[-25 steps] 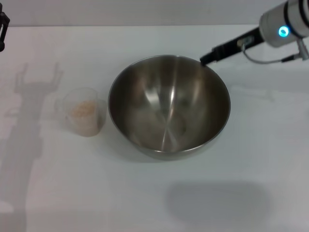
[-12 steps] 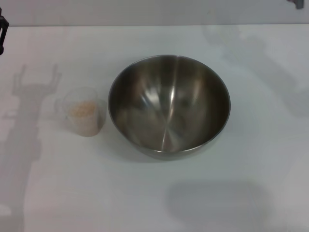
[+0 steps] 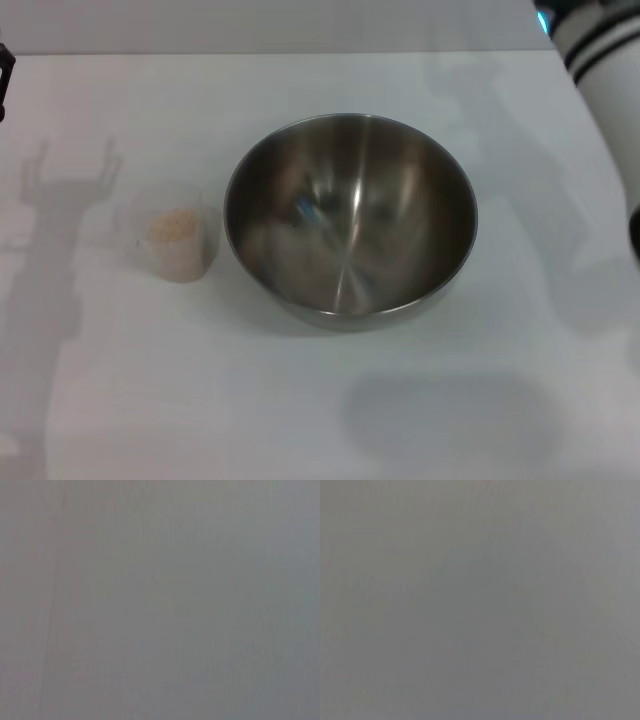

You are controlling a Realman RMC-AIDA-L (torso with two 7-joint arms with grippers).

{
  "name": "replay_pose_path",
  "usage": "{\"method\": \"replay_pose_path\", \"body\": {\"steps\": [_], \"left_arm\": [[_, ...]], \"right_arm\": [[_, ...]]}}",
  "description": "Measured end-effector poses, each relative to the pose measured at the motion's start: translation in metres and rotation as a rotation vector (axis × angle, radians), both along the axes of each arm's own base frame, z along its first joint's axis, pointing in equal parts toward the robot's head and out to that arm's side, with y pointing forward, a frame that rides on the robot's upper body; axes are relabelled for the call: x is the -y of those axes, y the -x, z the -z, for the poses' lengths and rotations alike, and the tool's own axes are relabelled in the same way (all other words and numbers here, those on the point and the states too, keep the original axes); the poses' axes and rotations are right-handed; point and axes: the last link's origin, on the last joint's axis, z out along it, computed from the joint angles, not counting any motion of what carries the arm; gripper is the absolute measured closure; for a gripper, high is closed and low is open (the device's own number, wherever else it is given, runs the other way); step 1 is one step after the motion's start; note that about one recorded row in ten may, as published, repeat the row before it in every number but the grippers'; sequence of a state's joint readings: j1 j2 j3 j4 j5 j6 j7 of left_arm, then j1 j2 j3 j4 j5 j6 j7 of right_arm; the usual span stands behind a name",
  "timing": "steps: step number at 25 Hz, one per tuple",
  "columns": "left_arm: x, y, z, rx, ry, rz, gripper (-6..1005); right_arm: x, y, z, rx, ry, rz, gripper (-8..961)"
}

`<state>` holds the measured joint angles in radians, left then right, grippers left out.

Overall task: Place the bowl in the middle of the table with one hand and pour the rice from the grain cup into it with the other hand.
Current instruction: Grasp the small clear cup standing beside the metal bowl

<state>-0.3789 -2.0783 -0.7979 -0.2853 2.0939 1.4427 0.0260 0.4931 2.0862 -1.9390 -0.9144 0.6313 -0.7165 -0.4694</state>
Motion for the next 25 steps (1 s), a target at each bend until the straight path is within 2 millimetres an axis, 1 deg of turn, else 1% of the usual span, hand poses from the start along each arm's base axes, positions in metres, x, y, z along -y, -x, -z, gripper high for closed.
{"method": "replay_pose_path", "body": {"steps": [1, 2, 3, 6, 7, 8, 9, 10, 11, 12, 15, 17, 23, 25], "left_arm": [[0.001, 0.001, 0.000, 0.000, 0.001, -0.004, 261], [0.003, 0.003, 0.001, -0.001, 0.006, -0.012, 262], [0.003, 0.003, 0.001, -0.001, 0.006, -0.012, 263], [0.007, 0.007, 0.003, -0.003, 0.015, -0.023, 264], [0.008, 0.008, 0.003, -0.003, 0.016, -0.027, 265], [0.009, 0.009, 0.003, -0.003, 0.016, -0.032, 266], [0.010, 0.010, 0.003, -0.003, 0.016, -0.035, 266], [0.011, 0.012, 0.003, -0.003, 0.016, -0.040, 267], [0.011, 0.012, 0.003, -0.003, 0.016, -0.040, 267], [0.014, 0.014, 0.003, -0.003, 0.017, -0.049, 268], [0.020, 0.020, 0.003, -0.003, 0.017, -0.069, 270], [0.022, 0.022, 0.003, -0.003, 0.016, -0.077, 271], [0.030, 0.029, 0.004, -0.007, 0.022, -0.103, 274], [0.034, 0.031, 0.008, -0.016, 0.040, -0.106, 276]], "right_arm": [[0.005, -0.007, 0.001, -0.027, -0.020, -0.020, 577], [0.012, -0.022, 0.002, -0.084, -0.033, -0.039, 578], [0.012, -0.022, 0.002, -0.084, -0.033, -0.039, 578], [0.019, -0.048, -0.002, -0.186, -0.027, -0.035, 578], [0.020, -0.062, -0.006, -0.241, -0.014, -0.023, 578], [0.020, -0.062, -0.006, -0.241, -0.014, -0.023, 578], [0.021, -0.075, -0.009, -0.277, 0.002, -0.006, 578], [0.021, -0.081, -0.010, -0.279, 0.001, 0.005, 538], [0.021, -0.081, -0.010, -0.279, 0.001, 0.005, 497], [0.023, -0.090, -0.012, -0.273, -0.010, 0.021, 457], [0.026, -0.094, -0.013, -0.262, -0.021, 0.015, 347], [0.030, -0.094, -0.016, -0.258, -0.042, -0.021, 274], [0.034, -0.092, -0.014, -0.214, -0.036, -0.054, 236], [0.033, -0.092, -0.014, -0.212, -0.037, -0.054, 224]]}}
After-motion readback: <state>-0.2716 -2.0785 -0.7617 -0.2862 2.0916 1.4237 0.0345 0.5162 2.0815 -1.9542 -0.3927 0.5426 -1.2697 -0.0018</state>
